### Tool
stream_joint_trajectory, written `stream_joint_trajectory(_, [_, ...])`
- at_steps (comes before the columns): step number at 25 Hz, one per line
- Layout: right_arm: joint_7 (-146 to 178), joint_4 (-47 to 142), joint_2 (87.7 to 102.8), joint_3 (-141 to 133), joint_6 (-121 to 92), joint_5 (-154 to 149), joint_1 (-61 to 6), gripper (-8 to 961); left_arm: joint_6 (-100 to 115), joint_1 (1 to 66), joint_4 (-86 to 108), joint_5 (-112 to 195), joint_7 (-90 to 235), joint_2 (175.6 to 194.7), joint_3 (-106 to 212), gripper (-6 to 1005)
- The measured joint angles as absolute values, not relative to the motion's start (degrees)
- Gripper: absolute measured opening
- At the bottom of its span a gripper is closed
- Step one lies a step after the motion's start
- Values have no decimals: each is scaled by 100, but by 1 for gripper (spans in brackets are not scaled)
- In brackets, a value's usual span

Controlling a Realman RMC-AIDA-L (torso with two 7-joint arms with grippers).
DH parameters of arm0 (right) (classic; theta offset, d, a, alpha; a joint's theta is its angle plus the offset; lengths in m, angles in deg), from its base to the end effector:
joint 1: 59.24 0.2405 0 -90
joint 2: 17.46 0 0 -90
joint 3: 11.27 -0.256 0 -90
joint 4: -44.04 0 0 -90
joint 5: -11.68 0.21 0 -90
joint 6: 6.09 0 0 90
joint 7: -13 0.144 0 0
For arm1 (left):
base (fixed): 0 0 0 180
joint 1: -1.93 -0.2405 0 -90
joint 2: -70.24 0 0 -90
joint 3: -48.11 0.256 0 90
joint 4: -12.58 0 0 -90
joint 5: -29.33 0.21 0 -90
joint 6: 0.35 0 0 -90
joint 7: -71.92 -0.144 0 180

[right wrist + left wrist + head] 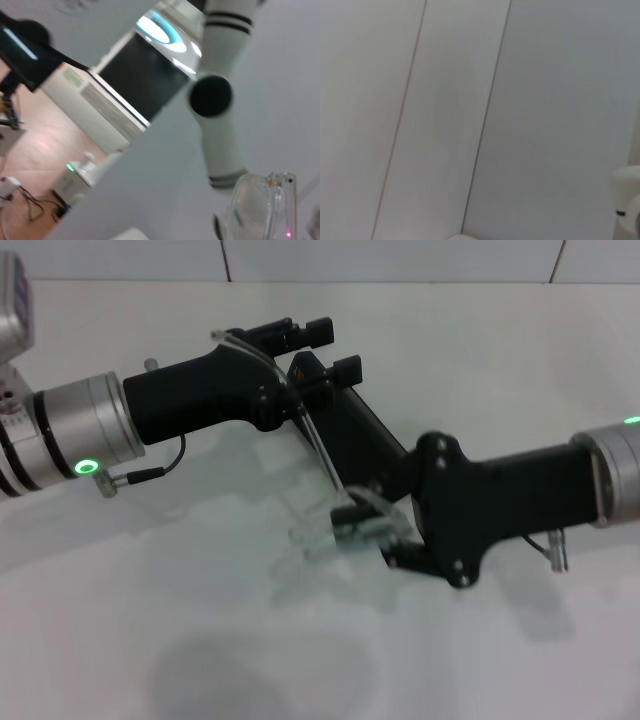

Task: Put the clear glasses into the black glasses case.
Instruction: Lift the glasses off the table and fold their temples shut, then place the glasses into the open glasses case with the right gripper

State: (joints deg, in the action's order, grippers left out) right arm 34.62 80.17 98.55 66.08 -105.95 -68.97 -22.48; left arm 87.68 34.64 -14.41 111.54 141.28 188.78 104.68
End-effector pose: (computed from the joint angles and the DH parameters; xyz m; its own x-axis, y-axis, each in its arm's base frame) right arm 0.1511 0.3069 -0.0290 0.4377 0.7118 -0.5494 0.6289 -0.6790 -0.3787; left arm -0.2076 0.3407 -0.0180 0.6242 0.1863 0.7588 0.3828 -0.9195 -0.0892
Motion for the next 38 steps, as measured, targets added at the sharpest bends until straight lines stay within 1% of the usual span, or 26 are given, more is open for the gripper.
stream_joint_trajectory(8, [3947, 7839, 9868, 6612, -10113, -6719, -2200, 108, 9116, 3414, -1440, 11082, 13638, 18965, 10457, 644])
stream_joint_trajectory(28, [4226, 7728, 9867, 6630, -9626, -6601, -2135, 107, 9141, 3412, -1397, 11077, 13375, 18969, 10441, 644])
stream_joint_trajectory(32, [4173, 7796, 9816, 6644, -9793, -6639, -2253, 107, 9108, 3264, -1378, 10858, 13373, 18973, 10089, 644])
stream_joint_trajectory(35, [4007, 7960, 9748, 6528, -9870, -6649, -2514, 107, 9070, 3097, -1272, 10577, 13388, 18972, 9582, 644])
stream_joint_trajectory(36, [3954, 8072, 9741, 6376, -9837, -6643, -2667, 107, 9064, 3081, -1207, 10544, 13401, 18968, 9434, 644])
stream_joint_trajectory(38, [3900, 8302, 9797, 5803, -9713, -6601, -3008, 107, 9031, 3057, -1101, 10527, 13409, 18953, 9225, 644])
